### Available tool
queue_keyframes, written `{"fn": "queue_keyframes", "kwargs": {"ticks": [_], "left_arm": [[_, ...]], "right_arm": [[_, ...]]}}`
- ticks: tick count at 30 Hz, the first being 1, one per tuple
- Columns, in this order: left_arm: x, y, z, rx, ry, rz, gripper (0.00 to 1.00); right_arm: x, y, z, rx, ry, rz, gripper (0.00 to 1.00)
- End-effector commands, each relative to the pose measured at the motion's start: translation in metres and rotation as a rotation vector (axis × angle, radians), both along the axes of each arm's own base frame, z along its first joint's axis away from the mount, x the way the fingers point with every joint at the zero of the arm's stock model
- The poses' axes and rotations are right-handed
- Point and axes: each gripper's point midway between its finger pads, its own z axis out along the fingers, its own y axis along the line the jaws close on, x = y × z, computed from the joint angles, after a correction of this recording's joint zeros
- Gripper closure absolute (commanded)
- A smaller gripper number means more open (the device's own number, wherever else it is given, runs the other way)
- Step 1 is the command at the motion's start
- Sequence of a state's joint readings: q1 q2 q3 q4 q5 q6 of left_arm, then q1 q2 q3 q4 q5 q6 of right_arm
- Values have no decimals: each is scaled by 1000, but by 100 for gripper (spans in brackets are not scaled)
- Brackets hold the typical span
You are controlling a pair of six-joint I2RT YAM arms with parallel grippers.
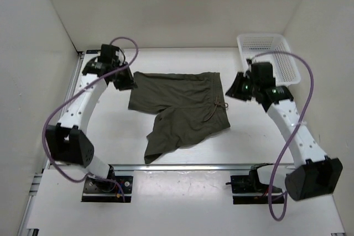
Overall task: Fold and stack the shorts
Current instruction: Flatten the shorts out
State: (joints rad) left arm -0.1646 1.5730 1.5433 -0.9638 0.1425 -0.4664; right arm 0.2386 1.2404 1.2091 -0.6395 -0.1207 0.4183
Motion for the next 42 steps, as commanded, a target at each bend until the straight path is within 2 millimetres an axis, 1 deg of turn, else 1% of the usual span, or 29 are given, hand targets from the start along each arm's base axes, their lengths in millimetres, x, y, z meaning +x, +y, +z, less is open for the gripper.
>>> {"fn": "queue_keyframes", "kwargs": {"ticks": [1,2,3,4,5,6,7,8,10,12,15,16,18,20,21,22,23,25,26,27,30,31,32,34,35,36,40,41,42], "left_arm": [[-36,-25,-56,-36,135,-10,62],[-46,-35,-63,-29,146,-25,59],[-62,-36,-77,-22,191,-11,56],[-68,-38,-86,-12,207,-7,47],[-73,-42,-91,-13,215,-13,45],[-90,-44,-108,-1,267,-20,44],[-92,-42,-114,7,275,-7,44],[-96,-45,-123,15,293,-20,44],[-108,-44,-143,33,337,-28,44],[-110,-43,-155,46,372,-27,44],[-114,-44,-162,53,387,-35,44],[-114,-47,-164,55,387,-44,45],[-115,-47,-166,58,396,-44,47],[-115,-56,-170,57,402,-70,49],[-113,-60,-166,54,391,-80,49],[-118,-66,-169,60,402,-96,49],[-117,-72,-166,55,395,-101,49],[-119,-80,-166,54,394,-116,52],[-122,-89,-165,47,401,-131,52],[-123,-95,-163,46,392,-147,54],[-129,-108,-160,43,386,-177,54],[-127,-111,-158,48,374,-183,54],[-132,-116,-158,52,374,-202,54],[-131,-118,-159,79,361,-211,53],[-131,-117,-164,89,371,-196,49],[-131,-117,-163,106,364,-185,47],[-132,-107,-174,157,382,-154,51],[-133,-104,-174,171,388,-150,50],[-136,-100,-181,193,401,-144,48]], "right_arm": [[-48,4,-62,76,193,-38,73],[-60,4,-61,119,197,-65,66],[-68,1,-69,132,219,-93,35],[-84,1,-88,145,277,-101,24],[-89,1,-89,177,277,-132,17],[-95,5,-93,208,298,-130,11],[-98,5,-99,230,317,-145,8],[-108,6,-117,242,370,-151,7],[-105,14,-125,301,375,-158,6],[-100,18,-135,322,364,-154,8],[-84,21,-144,325,355,-152,8],[-82,24,-152,326,384,-147,9],[-71,28,-156,349,374,-149,13],[-62,30,-161,343,393,-153,23],[-57,29,-166,325,393,-159,31],[-54,27,-169,310,400,-173,38],[-49,24,-170,289,390,-178,55],[-47,18,-180,228,412,-182,74],[-47,16,-184,204,422,-178,90],[-46,9,-191,173,444,-196,98],[-43,-8,-195,108,449,-233,100],[-40,-8,-193,103,436,-221,100],[-41,-13,-195,87,437,-230,100],[-37,-13,-193,88,434,-230,100],[-37,-13,-193,83,431,-223,100],[-35,-11,-190,93,426,-216,100],[-35,-13,-189,78,428,-214,100],[-35,-13,-189,78,428,-214,100],[-35,-13,-189,78,428,-214,100]]}}
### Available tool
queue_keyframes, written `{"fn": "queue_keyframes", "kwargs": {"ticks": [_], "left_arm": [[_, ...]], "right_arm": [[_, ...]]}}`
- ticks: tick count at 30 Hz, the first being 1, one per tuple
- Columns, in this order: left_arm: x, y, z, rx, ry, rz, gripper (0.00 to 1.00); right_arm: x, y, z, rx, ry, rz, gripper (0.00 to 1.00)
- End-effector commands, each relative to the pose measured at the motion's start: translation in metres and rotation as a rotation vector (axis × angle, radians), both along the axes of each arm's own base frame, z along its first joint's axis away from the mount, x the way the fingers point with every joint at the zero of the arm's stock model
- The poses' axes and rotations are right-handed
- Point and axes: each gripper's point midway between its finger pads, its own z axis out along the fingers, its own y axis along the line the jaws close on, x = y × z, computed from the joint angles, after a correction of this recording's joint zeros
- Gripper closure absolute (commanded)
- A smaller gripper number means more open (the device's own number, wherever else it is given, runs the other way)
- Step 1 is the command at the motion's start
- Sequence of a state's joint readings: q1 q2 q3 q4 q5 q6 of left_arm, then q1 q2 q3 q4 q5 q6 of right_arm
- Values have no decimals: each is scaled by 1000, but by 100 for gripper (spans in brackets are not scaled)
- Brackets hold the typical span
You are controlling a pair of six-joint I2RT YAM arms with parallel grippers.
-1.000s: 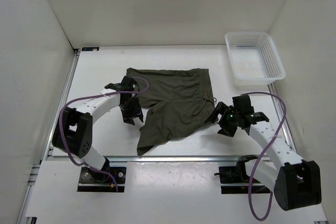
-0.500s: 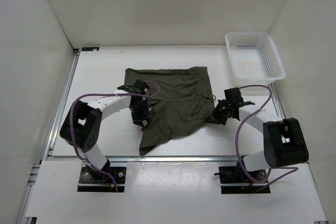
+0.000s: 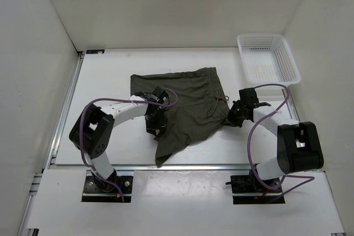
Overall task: Fold and stack the shorts
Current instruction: Flatten the shorts out
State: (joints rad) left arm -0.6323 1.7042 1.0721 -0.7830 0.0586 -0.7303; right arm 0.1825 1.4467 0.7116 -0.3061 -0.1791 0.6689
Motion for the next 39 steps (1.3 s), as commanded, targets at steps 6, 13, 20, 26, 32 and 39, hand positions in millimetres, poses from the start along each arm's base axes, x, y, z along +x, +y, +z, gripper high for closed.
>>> {"fn": "queue_keyframes", "kwargs": {"ticks": [6,13,20,26,32,39], "left_arm": [[-3,17,-16,93,13,27,72],[19,68,34,177,-94,94,90],[60,138,57,283,-117,196,90],[92,141,51,240,-104,217,3],[89,156,85,228,-177,252,35],[37,127,91,0,-171,259,90]], "right_arm": [[9,-8,7,-47,-28,6,100],[12,-16,11,-84,-37,0,100],[10,-20,10,-93,-32,7,100],[14,-15,15,-69,-48,17,100],[14,-18,18,-89,-56,38,100],[11,-18,17,-90,-46,39,100]]}}
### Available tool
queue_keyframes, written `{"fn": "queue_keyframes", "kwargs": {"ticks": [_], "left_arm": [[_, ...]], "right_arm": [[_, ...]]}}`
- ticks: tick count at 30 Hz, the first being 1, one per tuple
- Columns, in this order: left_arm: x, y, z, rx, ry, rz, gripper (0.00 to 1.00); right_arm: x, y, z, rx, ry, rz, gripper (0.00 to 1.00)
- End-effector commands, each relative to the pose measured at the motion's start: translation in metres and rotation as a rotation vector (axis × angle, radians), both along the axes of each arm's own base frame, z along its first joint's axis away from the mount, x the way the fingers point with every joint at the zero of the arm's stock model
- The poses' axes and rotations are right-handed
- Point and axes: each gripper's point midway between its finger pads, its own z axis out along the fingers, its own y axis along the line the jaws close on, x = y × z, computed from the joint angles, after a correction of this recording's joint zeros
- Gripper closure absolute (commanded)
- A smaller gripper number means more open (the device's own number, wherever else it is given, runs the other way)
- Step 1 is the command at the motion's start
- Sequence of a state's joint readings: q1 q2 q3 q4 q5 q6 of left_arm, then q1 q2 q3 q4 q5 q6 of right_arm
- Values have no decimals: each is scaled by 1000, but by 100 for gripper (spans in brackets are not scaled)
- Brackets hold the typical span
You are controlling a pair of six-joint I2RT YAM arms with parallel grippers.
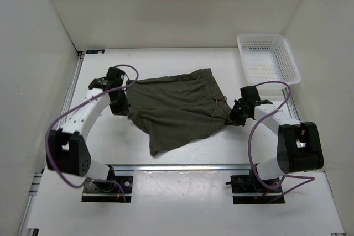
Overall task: Fold and stack the shorts
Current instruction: Flatten the shorts out
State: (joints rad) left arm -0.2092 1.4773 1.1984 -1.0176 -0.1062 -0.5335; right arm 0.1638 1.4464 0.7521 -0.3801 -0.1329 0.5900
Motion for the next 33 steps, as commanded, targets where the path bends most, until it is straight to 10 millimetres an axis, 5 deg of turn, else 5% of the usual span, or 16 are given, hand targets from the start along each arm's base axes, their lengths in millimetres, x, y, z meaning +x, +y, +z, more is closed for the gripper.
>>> {"fn": "queue_keyframes", "kwargs": {"ticks": [1,2,6,7,11,17,20,21,24,28,33], "left_arm": [[-30,-35,2,-196,4,-45,90],[-39,-51,2,-242,5,-83,86],[-78,-103,-25,-378,120,-156,36],[-81,-112,-27,-383,124,-176,34],[-109,-142,-47,-350,216,-251,33],[-119,-142,-78,-227,274,-278,36],[-117,-129,-87,-146,278,-279,82],[-115,-126,-83,-128,267,-274,90],[-110,-109,-60,-36,242,-266,90],[-114,-116,-5,-32,163,-344,90],[-138,-98,1,95,232,-405,55]], "right_arm": [[11,-2,15,-13,-49,10,100],[11,-3,15,-16,-51,18,100],[10,-3,12,-18,-41,18,100],[10,-3,12,-18,-41,18,100],[10,-3,12,-18,-41,18,100],[8,-3,14,-16,-50,18,100],[8,-3,14,-16,-50,18,100],[7,-5,15,-26,-50,14,100],[7,-7,15,-34,-51,10,100],[8,-9,14,-49,-55,12,100],[6,-13,10,-70,-48,3,100]]}}
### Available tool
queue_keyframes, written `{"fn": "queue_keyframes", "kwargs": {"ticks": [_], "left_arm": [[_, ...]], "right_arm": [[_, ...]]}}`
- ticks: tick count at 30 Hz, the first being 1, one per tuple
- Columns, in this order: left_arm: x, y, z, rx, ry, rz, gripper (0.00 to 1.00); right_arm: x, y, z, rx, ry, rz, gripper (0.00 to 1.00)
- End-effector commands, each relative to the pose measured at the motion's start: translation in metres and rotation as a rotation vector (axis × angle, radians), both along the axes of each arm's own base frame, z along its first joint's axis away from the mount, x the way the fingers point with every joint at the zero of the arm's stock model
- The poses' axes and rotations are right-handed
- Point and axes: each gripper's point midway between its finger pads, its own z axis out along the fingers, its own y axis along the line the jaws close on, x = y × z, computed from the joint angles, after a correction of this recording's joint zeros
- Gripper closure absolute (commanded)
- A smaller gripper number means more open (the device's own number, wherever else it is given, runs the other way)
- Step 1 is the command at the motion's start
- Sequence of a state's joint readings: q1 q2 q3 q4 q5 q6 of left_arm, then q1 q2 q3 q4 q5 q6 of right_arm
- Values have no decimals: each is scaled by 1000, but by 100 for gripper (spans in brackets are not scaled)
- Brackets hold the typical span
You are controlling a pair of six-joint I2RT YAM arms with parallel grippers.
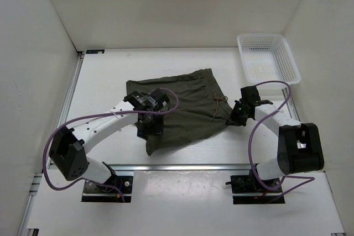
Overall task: Fold and stack the shorts
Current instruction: Flatten the shorts out
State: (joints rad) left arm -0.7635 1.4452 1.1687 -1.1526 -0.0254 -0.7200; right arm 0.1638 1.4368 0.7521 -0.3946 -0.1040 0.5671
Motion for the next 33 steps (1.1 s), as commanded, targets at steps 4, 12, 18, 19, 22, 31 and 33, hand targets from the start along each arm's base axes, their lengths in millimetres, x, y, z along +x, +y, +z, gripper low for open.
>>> {"fn": "queue_keyframes", "kwargs": {"ticks": [4,12,18,19,22,31,33], "left_arm": [[-11,46,9,197,-16,41,17],[-23,10,-23,-152,90,214,71],[6,28,-37,-149,21,392,35],[22,35,-29,-147,-28,392,36],[75,66,-19,-115,-113,461,38],[209,105,-28,-55,-148,504,33],[222,103,-36,-45,-132,495,31]], "right_arm": [[7,-7,8,-35,-34,-4,100],[3,-8,10,-39,-38,4,100],[-2,-9,8,-40,-29,4,100],[-1,-9,11,-39,-39,4,100],[-10,-10,6,-46,-19,13,100],[-27,-6,8,-8,-27,40,100],[-29,-6,8,-9,-18,40,100]]}}
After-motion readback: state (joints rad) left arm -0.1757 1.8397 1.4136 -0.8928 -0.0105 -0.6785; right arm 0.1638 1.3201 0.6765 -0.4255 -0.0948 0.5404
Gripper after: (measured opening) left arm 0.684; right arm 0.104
